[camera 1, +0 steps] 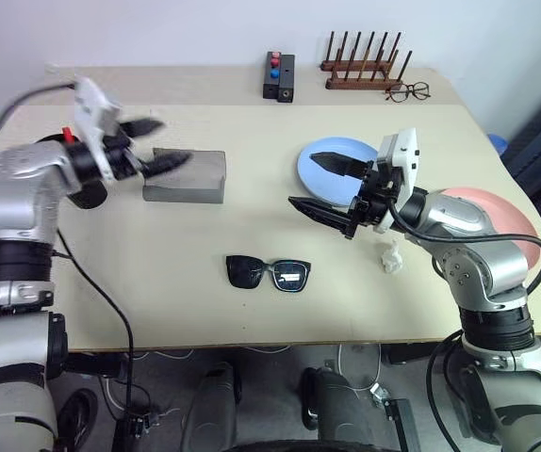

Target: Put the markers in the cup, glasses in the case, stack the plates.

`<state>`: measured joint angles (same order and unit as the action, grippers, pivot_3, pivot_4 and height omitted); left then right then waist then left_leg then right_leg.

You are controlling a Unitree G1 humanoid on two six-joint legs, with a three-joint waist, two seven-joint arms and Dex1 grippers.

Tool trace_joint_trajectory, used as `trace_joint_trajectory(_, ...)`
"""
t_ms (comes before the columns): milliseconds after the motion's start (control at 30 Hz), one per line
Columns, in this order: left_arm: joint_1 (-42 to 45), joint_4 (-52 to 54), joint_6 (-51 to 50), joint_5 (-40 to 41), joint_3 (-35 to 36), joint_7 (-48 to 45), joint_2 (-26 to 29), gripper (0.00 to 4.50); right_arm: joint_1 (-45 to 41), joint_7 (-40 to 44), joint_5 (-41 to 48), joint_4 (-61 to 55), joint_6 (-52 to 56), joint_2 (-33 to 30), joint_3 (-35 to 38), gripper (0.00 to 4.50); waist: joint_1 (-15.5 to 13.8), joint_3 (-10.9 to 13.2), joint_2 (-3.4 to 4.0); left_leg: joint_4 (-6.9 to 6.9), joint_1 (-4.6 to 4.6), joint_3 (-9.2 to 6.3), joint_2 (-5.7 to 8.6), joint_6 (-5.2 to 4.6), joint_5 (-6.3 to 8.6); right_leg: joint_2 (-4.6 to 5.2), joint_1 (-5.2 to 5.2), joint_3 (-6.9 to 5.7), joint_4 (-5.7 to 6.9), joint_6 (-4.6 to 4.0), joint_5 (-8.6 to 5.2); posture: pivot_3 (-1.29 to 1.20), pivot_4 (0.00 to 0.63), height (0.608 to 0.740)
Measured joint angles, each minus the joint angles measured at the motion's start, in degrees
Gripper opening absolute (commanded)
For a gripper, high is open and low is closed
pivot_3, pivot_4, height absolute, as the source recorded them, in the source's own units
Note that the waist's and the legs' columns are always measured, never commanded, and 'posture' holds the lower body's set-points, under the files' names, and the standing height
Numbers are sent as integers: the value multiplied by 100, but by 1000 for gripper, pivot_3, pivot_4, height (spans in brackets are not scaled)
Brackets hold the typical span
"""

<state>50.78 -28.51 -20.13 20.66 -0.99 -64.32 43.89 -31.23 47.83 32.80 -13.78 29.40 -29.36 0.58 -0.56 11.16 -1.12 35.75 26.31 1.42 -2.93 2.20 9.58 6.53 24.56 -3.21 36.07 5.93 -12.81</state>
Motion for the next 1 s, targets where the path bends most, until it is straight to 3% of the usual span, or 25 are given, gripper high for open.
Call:
trace_joint_trajectory(133,778,-1213,235,-812,-717,-598,-28,4462,53,71,-56,46,-26,-231,83,4500,-10,0,0,9,9,0,0,-6,4,-1,1,0,-4,1,-2,0,150,740)
trace_joint_trajectory(400,1385,-3421,1603,-1823,-944,-536,-528,4462,500,-64,-174,41,10,-678,476,4500,-17,1,-2,16,14,-1,0,-8,5,1,4,0,-3,-8,-8,0,150,740)
trace_joint_trajectory(900,1712,-4445,2094,-2776,-1056,-553,-852,4462,644,-274,-212,-85,35,-712,493,4500,-23,2,-3,20,17,-2,0,-9,6,3,4,0,-2,0,-3,0,150,740)
trace_joint_trajectory(1000,1694,-4481,2095,-2841,-1053,-527,-1017,3688,643,-285,-212,-131,37,-716,493,4500,-23,2,-4,20,17,-3,0,-10,6,3,4,-1,-2,1,-3,0,150,740)
